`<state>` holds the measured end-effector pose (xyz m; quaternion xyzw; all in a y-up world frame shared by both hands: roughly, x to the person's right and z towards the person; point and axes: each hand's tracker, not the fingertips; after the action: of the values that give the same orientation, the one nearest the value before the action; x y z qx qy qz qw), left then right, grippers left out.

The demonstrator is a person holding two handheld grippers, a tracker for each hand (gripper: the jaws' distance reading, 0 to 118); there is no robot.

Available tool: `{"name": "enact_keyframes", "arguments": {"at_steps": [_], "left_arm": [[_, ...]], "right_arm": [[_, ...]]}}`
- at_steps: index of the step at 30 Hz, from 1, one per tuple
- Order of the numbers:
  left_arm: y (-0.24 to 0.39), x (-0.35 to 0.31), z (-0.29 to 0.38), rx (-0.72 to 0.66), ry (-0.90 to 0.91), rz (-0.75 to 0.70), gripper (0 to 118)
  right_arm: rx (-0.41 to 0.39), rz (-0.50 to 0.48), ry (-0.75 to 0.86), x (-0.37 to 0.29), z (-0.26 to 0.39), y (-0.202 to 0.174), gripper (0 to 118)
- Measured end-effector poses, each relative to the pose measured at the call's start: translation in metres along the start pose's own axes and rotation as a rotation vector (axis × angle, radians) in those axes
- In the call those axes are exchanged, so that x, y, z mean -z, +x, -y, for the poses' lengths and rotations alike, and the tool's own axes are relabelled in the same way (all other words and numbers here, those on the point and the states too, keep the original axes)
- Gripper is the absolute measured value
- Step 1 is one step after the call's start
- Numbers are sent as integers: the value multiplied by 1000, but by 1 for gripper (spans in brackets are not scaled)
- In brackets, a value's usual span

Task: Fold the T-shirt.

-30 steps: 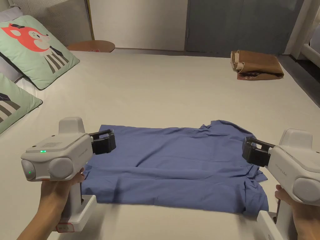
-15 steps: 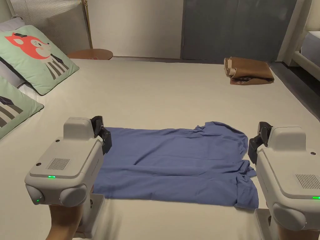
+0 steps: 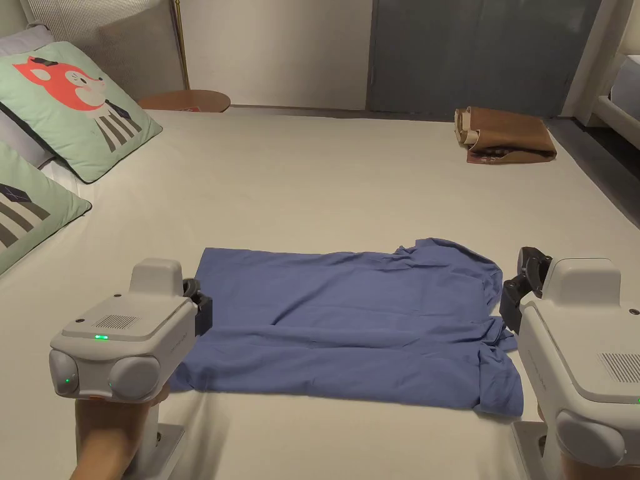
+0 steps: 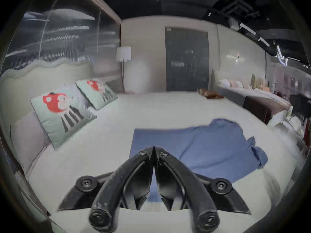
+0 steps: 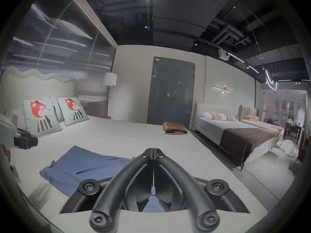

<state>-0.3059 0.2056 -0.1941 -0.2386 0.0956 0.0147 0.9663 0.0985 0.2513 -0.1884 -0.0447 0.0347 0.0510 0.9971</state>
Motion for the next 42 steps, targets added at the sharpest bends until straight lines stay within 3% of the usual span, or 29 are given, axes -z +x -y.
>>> {"name": "enact_keyframes", "arguments": {"at_steps": [5,6,7,9,10,11,16,18,19,21,23,28,31,32,33,35,36,37,42], "left_arm": [[-25,30,27,-98,-188,22,0],[-30,34,33,-131,-199,6,2],[-34,40,38,-131,-232,-8,11],[-41,52,46,-138,-293,-32,70],[-43,58,51,-141,-335,-45,93],[-45,61,55,-161,-348,-52,109],[-49,76,69,-180,-390,-60,107],[-48,84,75,-158,-407,-65,101],[-46,87,78,-148,-408,-64,90],[-42,91,81,-121,-415,-62,45],[-35,92,83,-93,-434,-27,10],[-22,86,79,9,-368,-21,5],[-26,81,75,-10,-354,-12,5],[-27,80,73,-16,-349,-8,5],[-28,78,71,-17,-349,-3,5],[-30,75,68,-19,-340,-1,5],[-31,74,67,-20,-338,2,5],[-31,73,64,-24,-337,4,5],[-33,71,61,-53,-333,11,5]], "right_arm": [[5,-2,-43,14,16,2,0],[5,-2,-52,17,19,2,0],[7,-1,-61,19,21,1,0],[10,2,-77,23,24,2,0],[12,0,-86,25,26,2,0],[13,-1,-93,28,27,2,0],[9,1,-124,33,34,3,0],[9,1,-134,35,38,4,0],[9,3,-138,35,39,5,0],[10,8,-144,30,34,5,0],[9,15,-153,30,35,8,0],[30,32,-207,30,46,23,0],[86,40,-345,36,69,36,1],[111,46,-404,45,89,43,10],[128,46,-466,50,101,47,30],[176,28,-576,57,127,52,87],[186,29,-619,57,136,51,100],[195,33,-626,57,145,50,104],[188,26,-689,66,165,38,102]]}}
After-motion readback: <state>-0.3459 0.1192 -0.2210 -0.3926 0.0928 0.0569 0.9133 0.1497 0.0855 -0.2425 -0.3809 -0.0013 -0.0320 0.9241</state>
